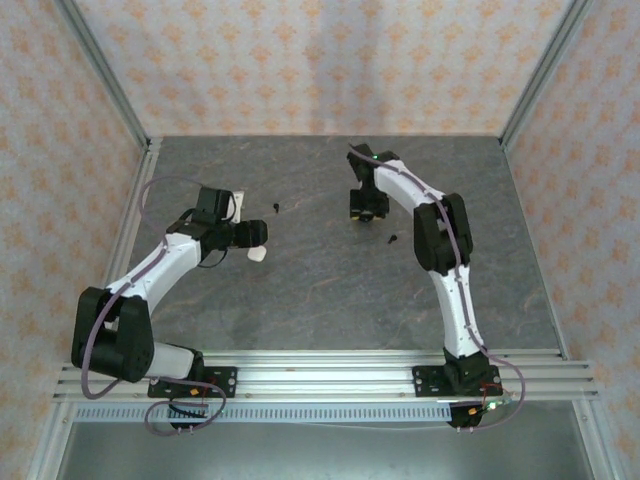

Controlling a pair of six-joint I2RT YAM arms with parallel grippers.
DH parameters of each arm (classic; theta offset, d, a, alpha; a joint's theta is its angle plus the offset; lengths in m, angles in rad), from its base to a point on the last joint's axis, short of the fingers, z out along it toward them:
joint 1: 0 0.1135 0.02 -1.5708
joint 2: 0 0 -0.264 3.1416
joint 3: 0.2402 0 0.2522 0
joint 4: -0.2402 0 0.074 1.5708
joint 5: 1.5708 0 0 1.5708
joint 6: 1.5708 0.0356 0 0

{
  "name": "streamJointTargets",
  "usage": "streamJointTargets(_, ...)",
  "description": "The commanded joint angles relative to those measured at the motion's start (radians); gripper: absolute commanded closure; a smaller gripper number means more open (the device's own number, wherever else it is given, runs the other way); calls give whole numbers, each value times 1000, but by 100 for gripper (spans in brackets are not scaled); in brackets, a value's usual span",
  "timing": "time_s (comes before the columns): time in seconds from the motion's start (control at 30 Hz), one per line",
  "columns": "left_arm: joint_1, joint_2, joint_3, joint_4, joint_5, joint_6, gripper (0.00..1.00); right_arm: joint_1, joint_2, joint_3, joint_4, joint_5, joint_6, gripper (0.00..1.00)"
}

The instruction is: Insert wireless bluetooth earbuds into charging case

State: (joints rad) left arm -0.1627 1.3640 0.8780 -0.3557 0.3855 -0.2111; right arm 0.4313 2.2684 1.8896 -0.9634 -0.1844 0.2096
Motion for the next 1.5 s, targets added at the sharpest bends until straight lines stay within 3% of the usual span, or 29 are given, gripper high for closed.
streamJointTargets(0.0,6,-48,-31,-23,17,-11,30,64,-177,-189,86,-18,99,52)
streamJointTargets(0.2,-1,-90,-52,-40,29,-23,30,176,-393,-583,268,-93,345,52)
streamJointTargets(0.4,-23,-110,-70,-37,27,-37,30,290,-492,-743,335,-109,484,41)
streamJointTargets(0.67,-58,-83,-64,-22,18,-47,30,283,-610,-684,280,-115,457,31)
streamJointTargets(0.9,-94,-36,-47,0,29,-38,30,203,-585,-679,265,-171,389,33)
streamJointTargets(1.17,-122,-1,-42,9,34,-42,31,228,-494,-610,243,-226,201,36)
streamJointTargets(1.3,-131,-10,-47,8,27,-50,31,281,-433,-540,167,-184,88,35)
streamJointTargets(1.47,-139,-51,-64,-15,10,-55,31,324,-369,-466,47,-37,6,31)
